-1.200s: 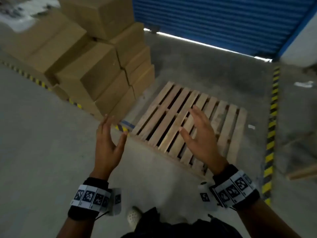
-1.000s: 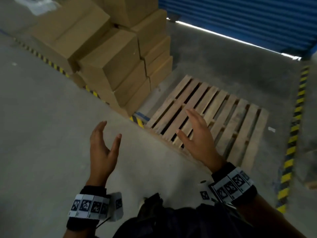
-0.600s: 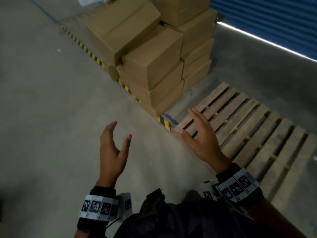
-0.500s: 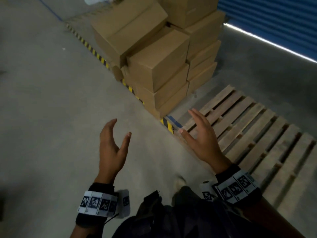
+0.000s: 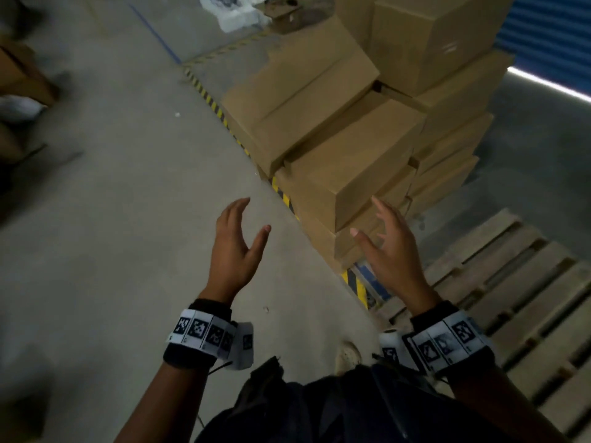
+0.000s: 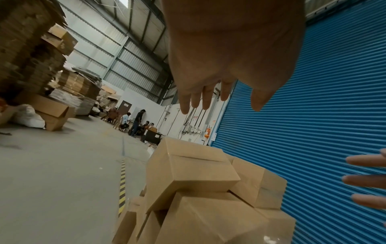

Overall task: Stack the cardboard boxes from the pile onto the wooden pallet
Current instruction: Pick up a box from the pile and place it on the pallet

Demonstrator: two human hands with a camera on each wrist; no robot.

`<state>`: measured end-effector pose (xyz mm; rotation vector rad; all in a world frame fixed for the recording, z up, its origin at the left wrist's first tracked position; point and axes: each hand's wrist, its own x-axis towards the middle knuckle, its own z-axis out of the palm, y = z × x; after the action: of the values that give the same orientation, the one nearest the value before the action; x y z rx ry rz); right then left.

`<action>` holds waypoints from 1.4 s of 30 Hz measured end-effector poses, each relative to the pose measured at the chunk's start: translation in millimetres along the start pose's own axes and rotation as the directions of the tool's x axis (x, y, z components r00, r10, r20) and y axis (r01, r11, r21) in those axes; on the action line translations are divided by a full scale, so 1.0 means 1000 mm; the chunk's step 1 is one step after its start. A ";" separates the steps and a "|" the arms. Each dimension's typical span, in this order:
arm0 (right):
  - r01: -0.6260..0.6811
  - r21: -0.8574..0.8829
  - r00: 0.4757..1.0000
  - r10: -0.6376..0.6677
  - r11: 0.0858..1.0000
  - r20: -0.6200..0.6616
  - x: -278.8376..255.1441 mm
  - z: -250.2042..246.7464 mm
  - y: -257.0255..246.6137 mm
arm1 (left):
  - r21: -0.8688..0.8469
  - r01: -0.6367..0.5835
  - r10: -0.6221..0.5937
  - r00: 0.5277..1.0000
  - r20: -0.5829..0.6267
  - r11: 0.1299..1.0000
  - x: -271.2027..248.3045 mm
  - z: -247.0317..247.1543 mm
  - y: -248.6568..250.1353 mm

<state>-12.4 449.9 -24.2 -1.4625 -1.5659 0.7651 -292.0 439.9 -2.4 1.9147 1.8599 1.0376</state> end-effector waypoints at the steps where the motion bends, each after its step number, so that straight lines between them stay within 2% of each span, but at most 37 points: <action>1: -0.003 0.017 1.000 0.003 1.000 0.001 0.023 0.004 -0.001 | 0.006 -0.013 0.013 1.000 -0.006 1.000 0.022 0.002 -0.001; 7: -0.017 0.059 0.999 0.018 0.998 -0.028 0.132 0.032 -0.009 | 0.040 -0.046 0.047 0.999 -0.022 0.998 0.128 -0.007 -0.023; 13: -0.039 0.058 0.997 0.042 0.998 -0.059 0.214 0.077 -0.008 | 0.103 -0.091 0.091 0.996 -0.002 0.991 0.237 -0.020 -0.073; 19: -0.144 0.036 0.982 0.148 0.989 -0.118 0.294 0.133 -0.014 | 0.085 -0.192 0.186 0.980 0.070 0.978 0.370 -0.024 -0.127; 22: -0.229 0.109 0.955 0.245 0.967 -0.167 0.335 0.156 -0.019 | 0.058 -0.210 0.203 0.973 0.110 0.976 0.438 -0.025 -0.141; 25: -0.337 0.278 0.894 0.398 0.899 -0.205 0.370 0.174 -0.013 | 0.050 -0.234 0.221 0.957 0.187 0.971 0.499 -0.017 -0.142; 27: -0.398 0.414 0.828 0.515 0.818 -0.222 0.388 0.182 0.002 | 0.049 -0.217 0.195 0.938 0.286 0.975 0.536 -0.003 -0.137; 30: -0.521 0.498 0.719 0.671 0.693 -0.181 0.413 0.191 0.026 | 0.077 -0.204 0.138 0.850 0.508 0.976 0.588 0.030 -0.129; 32: -0.600 0.505 0.652 0.745 0.620 -0.141 0.429 0.197 0.039 | 0.114 -0.192 0.086 0.795 0.600 0.975 0.617 0.056 -0.126; 36: -0.673 0.536 0.548 0.830 0.510 -0.102 0.465 0.214 0.074 | 0.120 -0.117 0.014 0.772 0.635 0.986 0.656 0.101 -0.127; 39: -0.734 0.567 0.445 0.896 0.373 -0.013 0.485 0.226 0.097 | 0.115 0.014 -0.085 0.762 0.642 0.993 0.670 0.129 -0.133; 40: -0.741 0.585 0.427 0.904 0.330 0.030 0.489 0.229 0.099 | 0.111 0.047 -0.108 0.751 0.651 0.993 0.672 0.137 -0.134; 42: -0.729 0.637 0.426 0.894 0.248 0.140 0.496 0.233 0.093 | 0.096 0.124 -0.156 0.716 0.680 0.988 0.673 0.153 -0.138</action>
<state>-157.2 975.7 -128.8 -1.6980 -0.0782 1.4551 -352.9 1140.8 0.4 1.7892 1.5394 0.1620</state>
